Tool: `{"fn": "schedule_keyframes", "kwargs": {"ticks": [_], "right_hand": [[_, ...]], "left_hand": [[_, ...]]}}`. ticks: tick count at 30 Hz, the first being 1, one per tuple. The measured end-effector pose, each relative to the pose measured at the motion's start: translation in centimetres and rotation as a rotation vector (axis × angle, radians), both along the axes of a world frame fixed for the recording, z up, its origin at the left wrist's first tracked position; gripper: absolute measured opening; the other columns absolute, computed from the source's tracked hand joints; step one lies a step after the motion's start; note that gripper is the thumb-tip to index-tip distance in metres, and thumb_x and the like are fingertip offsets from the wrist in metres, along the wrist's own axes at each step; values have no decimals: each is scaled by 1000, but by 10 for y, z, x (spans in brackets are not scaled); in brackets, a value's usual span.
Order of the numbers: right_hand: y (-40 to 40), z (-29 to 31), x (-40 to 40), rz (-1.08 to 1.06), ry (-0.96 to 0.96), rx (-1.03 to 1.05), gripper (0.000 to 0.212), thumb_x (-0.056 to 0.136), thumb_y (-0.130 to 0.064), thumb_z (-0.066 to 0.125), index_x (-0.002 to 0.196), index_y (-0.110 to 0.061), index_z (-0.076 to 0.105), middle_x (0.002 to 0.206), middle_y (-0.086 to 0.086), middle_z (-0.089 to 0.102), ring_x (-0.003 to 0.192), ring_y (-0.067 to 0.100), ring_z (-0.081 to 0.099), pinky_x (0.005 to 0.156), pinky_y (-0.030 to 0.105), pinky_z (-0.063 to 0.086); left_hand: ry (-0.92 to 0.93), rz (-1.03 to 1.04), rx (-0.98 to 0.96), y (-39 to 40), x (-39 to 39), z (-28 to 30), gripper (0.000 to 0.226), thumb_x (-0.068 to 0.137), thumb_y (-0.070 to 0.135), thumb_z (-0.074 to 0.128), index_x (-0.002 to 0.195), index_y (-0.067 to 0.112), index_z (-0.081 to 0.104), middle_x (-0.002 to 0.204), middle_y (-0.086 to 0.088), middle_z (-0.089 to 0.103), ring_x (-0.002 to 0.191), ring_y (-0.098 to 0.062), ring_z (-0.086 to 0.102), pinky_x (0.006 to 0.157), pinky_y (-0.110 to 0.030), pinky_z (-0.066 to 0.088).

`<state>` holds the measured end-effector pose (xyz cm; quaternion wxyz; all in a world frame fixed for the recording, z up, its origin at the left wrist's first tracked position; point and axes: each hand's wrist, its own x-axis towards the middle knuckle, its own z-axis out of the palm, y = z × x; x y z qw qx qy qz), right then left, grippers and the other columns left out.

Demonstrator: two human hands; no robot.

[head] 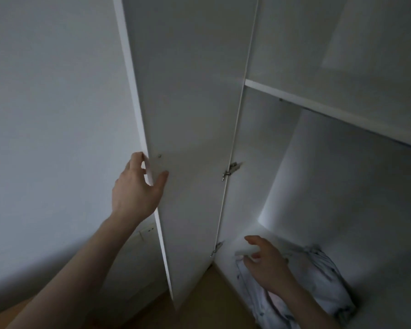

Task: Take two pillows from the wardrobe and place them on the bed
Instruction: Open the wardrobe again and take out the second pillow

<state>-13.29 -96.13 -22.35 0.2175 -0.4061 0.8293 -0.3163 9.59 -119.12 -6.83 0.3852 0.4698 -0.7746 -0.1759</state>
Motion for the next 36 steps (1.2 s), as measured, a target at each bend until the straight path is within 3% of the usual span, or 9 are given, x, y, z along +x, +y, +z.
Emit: {"fn": "schedule_keyframes", "kwargs": {"ticks": [5, 9, 13, 17, 20, 24, 28, 31, 36], "right_hand": [[-4, -14, -7, 18, -46, 20, 46, 88, -24, 70, 132, -30, 59, 130, -12, 61, 97, 6, 67, 91, 30, 56], [-3, -29, -11, 24, -91, 55, 49, 87, -24, 70, 134, -28, 59, 130, -8, 61, 96, 8, 67, 92, 34, 57], [2, -48, -15, -15, -176, 93, 49, 88, -28, 69, 135, -30, 57, 132, -10, 60, 97, 8, 66, 94, 32, 56], [16, -70, -25, -119, -256, 165, 49, 90, -26, 71, 137, -26, 57, 130, -11, 59, 100, 6, 60, 92, 19, 47], [25, -98, -41, -253, -342, 228, 49, 89, -20, 71, 137, -22, 58, 118, -9, 57, 116, 12, 60, 92, 19, 43], [36, -145, -65, -437, -444, 251, 52, 90, -19, 73, 138, -22, 55, 114, -6, 58, 107, 12, 58, 88, 22, 45], [53, -206, -93, -627, -583, 284, 39, 85, -28, 78, 118, -29, 57, 122, 2, 65, 108, 19, 62, 93, 33, 51], [68, -282, -118, -732, -644, 364, 62, 71, -38, 81, 126, -23, 56, 125, 5, 63, 110, 24, 63, 87, 30, 48], [75, -422, -170, -857, -645, 431, 60, 89, -24, 74, 143, -15, 47, 140, 13, 60, 124, 33, 60, 101, 36, 46]], "left_hand": [[-65, 29, 159, 5, -1, -38, 109, 82, 37, 77, 160, 19, 4, 160, -7, 33, 138, -36, 45, 108, -51, 44], [-139, 29, 213, 21, -5, -58, 114, 85, 37, 75, 161, 15, -6, 171, -4, 0, 151, -35, 23, 118, -45, 30], [-285, -160, 292, 57, -24, -98, 109, 89, 42, 71, 161, 23, -9, 170, 5, -12, 156, -22, 6, 119, -38, 26], [-458, -432, 396, 68, -64, -146, 96, 89, 47, 69, 161, 31, 8, 169, 11, 1, 154, -20, 16, 122, -40, 27], [-569, -588, 465, 53, -112, -175, 77, 90, 44, 67, 156, 32, 28, 165, 9, 20, 148, -17, 30, 118, -33, 32], [-747, -721, 558, 32, -179, -239, 57, 88, 36, 67, 141, 30, 49, 149, 6, 42, 129, -17, 51, 103, -28, 43], [-899, -808, 649, 32, -231, -320, 54, 85, 38, 65, 136, 25, 53, 141, 2, 50, 127, -20, 53, 101, -28, 44], [-926, -841, 713, 40, -265, -385, 55, 89, 33, 63, 141, 23, 50, 145, 4, 46, 130, -16, 51, 102, -26, 40], [-938, -793, 767, 39, -308, -522, 50, 93, 33, 60, 141, 24, 50, 140, 1, 51, 125, -17, 54, 98, -27, 44]]}}
